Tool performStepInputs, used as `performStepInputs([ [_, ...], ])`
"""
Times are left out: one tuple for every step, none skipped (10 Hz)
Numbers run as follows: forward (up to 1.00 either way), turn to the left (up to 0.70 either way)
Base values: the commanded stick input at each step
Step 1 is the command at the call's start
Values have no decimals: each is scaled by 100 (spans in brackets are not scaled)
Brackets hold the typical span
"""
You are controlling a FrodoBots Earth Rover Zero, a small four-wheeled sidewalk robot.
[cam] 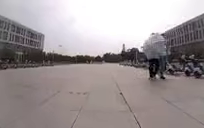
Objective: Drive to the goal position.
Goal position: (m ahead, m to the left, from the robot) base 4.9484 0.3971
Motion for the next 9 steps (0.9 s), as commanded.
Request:
performStepInputs([
  [85,0],
  [85,0],
  [85,0],
  [85,0],
  [85,0],
  [85,0],
  [85,0],
  [85,0],
  [85,0],
])
